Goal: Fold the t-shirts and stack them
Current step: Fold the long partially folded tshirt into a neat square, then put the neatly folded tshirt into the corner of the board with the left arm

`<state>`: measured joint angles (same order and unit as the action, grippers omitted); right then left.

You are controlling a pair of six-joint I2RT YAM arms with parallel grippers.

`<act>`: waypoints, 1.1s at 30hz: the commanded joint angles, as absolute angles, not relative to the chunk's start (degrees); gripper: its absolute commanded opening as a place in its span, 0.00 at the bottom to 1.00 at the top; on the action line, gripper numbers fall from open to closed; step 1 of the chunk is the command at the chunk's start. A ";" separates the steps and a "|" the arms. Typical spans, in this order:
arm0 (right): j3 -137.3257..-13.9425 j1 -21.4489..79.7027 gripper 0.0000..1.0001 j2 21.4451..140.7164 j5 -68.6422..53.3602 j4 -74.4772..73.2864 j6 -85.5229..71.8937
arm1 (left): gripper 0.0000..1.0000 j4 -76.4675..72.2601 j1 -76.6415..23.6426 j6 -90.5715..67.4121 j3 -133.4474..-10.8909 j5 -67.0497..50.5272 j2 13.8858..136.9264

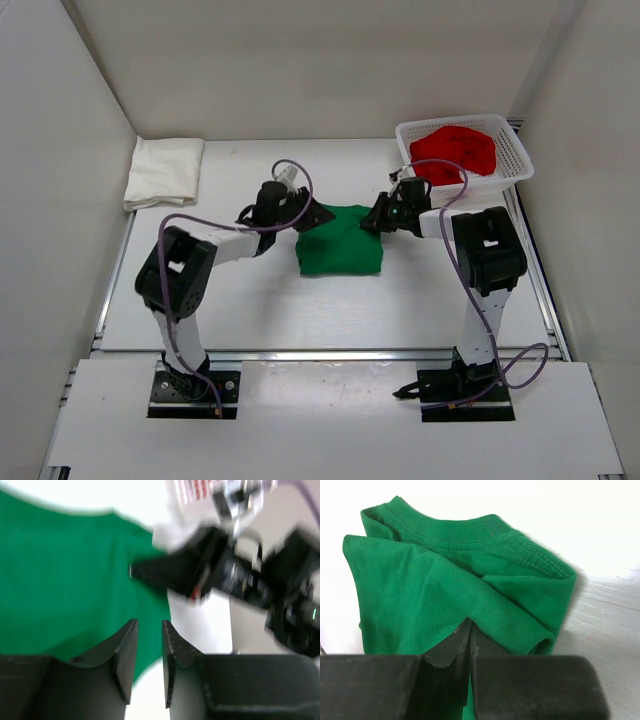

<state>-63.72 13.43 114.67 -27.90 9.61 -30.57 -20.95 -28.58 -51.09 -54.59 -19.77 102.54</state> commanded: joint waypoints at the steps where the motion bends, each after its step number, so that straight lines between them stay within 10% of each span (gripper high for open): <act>1: -62.31 13.71 0.00 112.59 -27.77 9.93 -28.92 | 0.36 -18.20 -25.68 -50.53 -61.94 -17.49 110.97; 17: -60.02 11.51 0.00 109.78 -33.04 10.99 -29.36 | 0.46 -27.14 -14.94 -53.61 -56.79 -22.85 110.77; 25: -59.95 14.32 0.45 98.72 -34.28 10.27 -29.27 | 0.75 -14.18 -16.96 -41.76 -47.38 -12.68 93.52; 33: -52.48 17.05 0.48 89.30 -33.92 13.71 -31.90 | 0.85 -9.49 -20.66 -35.07 -47.64 -15.54 101.59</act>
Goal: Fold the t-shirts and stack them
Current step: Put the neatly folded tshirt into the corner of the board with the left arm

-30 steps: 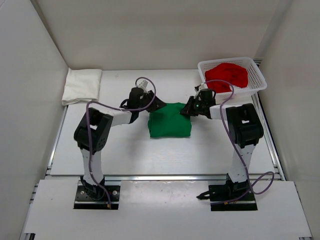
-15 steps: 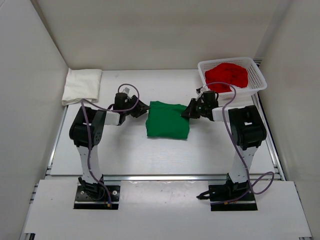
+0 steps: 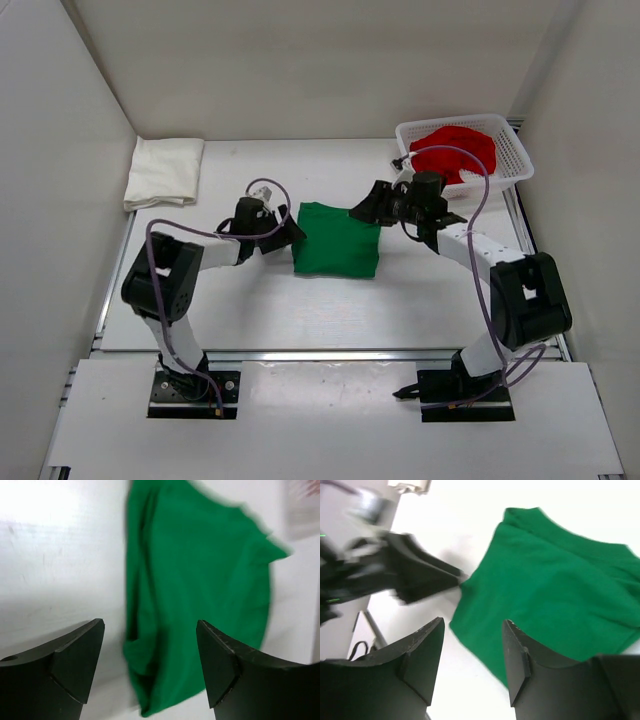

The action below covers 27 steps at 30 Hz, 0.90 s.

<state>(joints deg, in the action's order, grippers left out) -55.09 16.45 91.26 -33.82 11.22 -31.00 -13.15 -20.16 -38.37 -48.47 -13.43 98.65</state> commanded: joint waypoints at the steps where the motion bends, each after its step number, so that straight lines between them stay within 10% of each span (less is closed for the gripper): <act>1: -51.77 17.49 0.49 87.99 -34.19 13.88 -32.08 | 0.86 -9.32 -20.57 -35.16 -49.20 -16.08 103.86; 5: -49.13 17.75 0.49 85.52 -34.19 14.15 -31.90 | 0.84 -11.07 -21.79 -35.86 -52.89 -20.47 111.07; 10: -43.78 17.23 0.49 82.80 -34.89 16.08 -33.13 | 0.33 -14.40 -23.81 -39.97 -58.79 -24.33 119.17; 16: -38.86 16.62 0.49 77.79 -36.12 15.55 -32.25 | 0.01 -11.18 -25.31 -42.10 -72.14 -23.82 123.13; 27: -26.37 16.43 0.48 70.57 -37.35 17.66 -33.83 | 0.00 10.02 -7.06 -39.46 -108.18 -24.34 122.27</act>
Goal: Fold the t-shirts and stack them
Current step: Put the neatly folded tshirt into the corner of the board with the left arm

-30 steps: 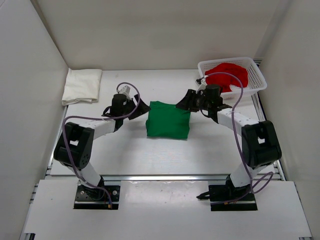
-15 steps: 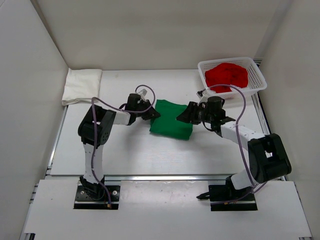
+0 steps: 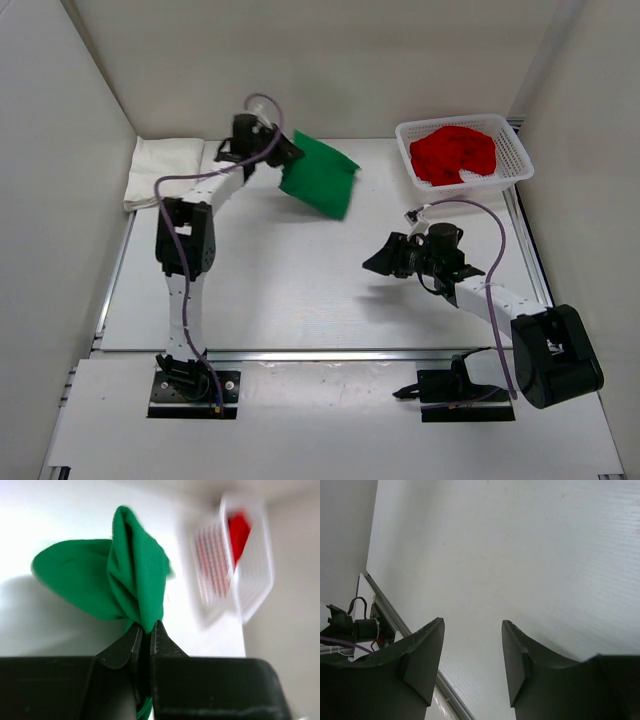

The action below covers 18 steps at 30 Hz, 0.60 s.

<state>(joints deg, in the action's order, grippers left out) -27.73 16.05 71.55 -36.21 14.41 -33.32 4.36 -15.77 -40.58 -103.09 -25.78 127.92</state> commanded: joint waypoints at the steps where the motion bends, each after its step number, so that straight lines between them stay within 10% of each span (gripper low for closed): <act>1: -26.37 16.78 0.48 71.01 -37.70 17.58 -33.32 | 0.00 9.15 -3.73 -40.07 -107.32 -24.52 120.34; 7: -26.36 18.45 0.48 72.42 -39.11 17.93 -32.96 | 0.14 -6.92 13.77 -49.56 -87.49 -23.56 110.58; 8: -26.37 18.63 0.48 72.51 -39.20 18.02 -33.22 | 0.29 -7.64 15.10 -51.83 -82.84 -23.12 109.96; 10: -26.63 19.51 0.48 72.33 -39.46 17.76 -32.96 | 0.99 -14.55 20.54 -57.45 -74.94 -22.85 108.47; 18: -28.03 19.95 0.57 71.37 -39.11 16.78 -32.96 | 0.99 -22.23 26.98 -63.01 -54.68 -22.69 101.53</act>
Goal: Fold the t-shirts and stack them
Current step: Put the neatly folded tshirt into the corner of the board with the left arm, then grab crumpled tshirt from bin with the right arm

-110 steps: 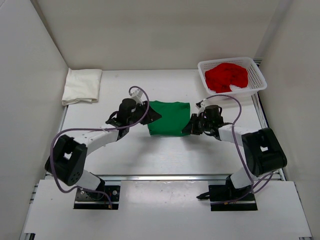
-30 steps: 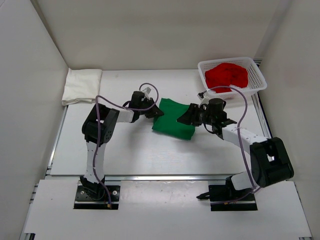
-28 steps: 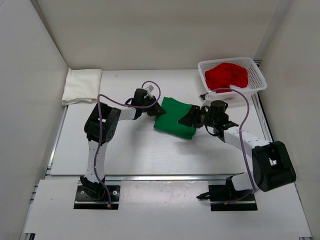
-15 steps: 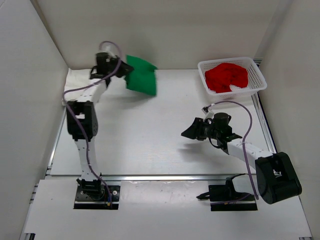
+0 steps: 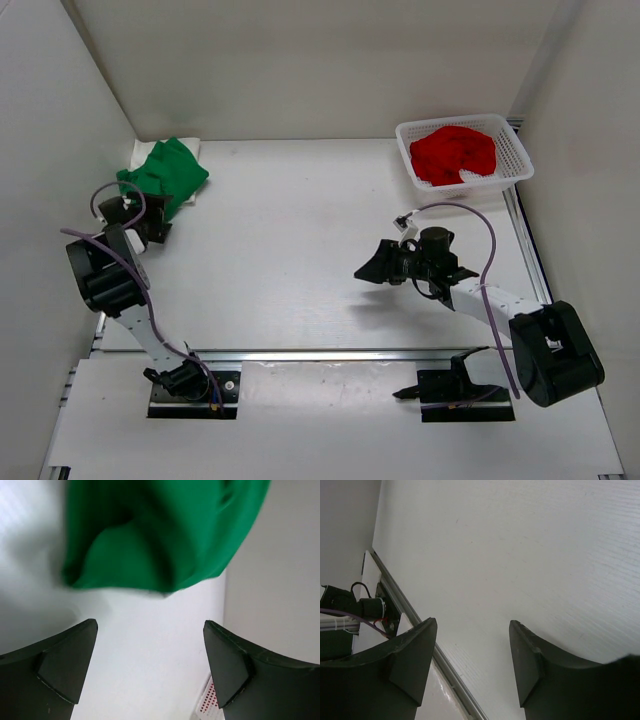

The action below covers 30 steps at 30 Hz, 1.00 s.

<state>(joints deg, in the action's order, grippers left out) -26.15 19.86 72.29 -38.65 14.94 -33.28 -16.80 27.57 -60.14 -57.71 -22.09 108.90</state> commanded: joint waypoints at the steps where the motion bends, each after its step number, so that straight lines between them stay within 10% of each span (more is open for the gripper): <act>1: -28.56 20.13 0.59 71.54 -38.68 16.44 -33.05 | 0.99 -22.67 27.33 -62.84 -52.14 -21.02 99.34; 6: -32.86 20.48 0.59 73.39 -36.04 16.61 -33.75 | 0.99 -22.06 28.04 -63.11 -43.52 -13.99 90.27; 11: -46.46 18.56 0.00 81.12 -27.62 11.27 -30.95 | 0.99 -19.60 23.76 -60.49 -37.88 -9.07 80.17; 20: -72.39 0.11 0.05 96.04 -14.25 0.19 -23.48 | 0.99 -18.98 -14.36 -51.25 -35.24 -0.17 67.24; 30: -105.87 -5.62 0.49 123.10 -5.45 -20.28 -8.88 | 0.93 -21.70 -36.82 -43.95 -27.18 -10.62 69.26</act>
<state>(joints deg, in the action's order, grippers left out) -97.86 -7.27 117.89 -8.56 -11.68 -14.72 -20.64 -34.65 -46.87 -30.59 -6.68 69.76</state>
